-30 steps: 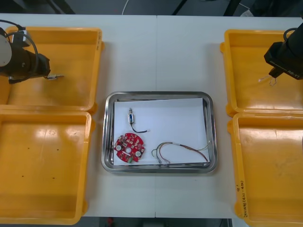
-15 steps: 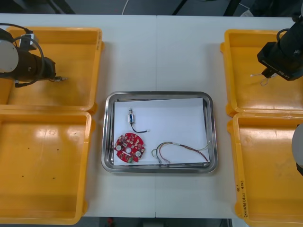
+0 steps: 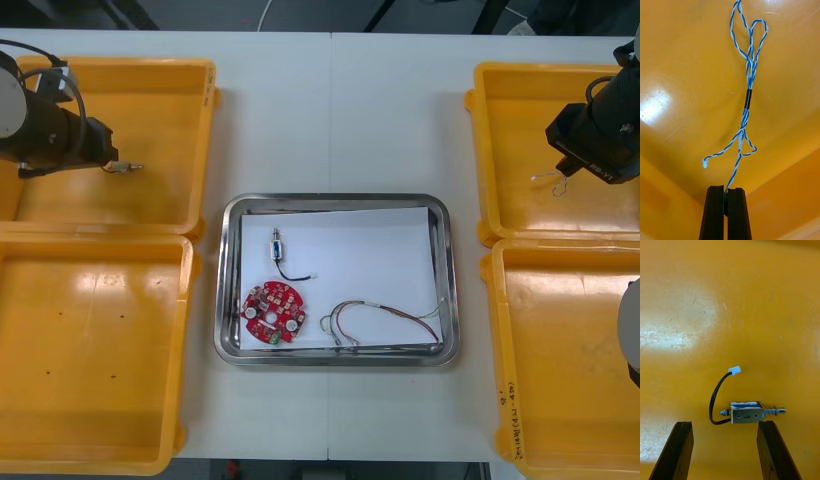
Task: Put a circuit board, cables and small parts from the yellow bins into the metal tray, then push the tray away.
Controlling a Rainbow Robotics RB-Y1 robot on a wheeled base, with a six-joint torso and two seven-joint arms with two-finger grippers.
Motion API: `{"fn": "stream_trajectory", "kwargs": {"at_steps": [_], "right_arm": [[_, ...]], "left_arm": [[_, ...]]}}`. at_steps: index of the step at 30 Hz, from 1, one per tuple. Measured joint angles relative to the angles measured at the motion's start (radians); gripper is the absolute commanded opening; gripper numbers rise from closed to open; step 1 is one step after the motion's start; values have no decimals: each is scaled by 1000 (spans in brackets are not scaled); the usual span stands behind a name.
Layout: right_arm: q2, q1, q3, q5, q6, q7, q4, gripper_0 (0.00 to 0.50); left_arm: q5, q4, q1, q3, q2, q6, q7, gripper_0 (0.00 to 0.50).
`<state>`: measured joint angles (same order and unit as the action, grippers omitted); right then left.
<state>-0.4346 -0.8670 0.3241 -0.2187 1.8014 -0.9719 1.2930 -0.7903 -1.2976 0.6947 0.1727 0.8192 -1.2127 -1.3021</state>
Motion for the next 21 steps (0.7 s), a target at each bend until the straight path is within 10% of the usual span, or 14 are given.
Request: {"fn": "stream_trajectory", "kwargs": {"at_steps": [3,5,21], "right_arm": [[0,0,0,0,-1,0,0,173],[0,0,0,0,-2,0,0,483],[0,0,0,0,-5,0,0,500]], "left_arm": [[-1,-27,0,-20,8,-47,0,500],[-1,-42,0,-30,15,-75,0,500],[-48,-133,24,-40,72,-282,-3,500]]}}
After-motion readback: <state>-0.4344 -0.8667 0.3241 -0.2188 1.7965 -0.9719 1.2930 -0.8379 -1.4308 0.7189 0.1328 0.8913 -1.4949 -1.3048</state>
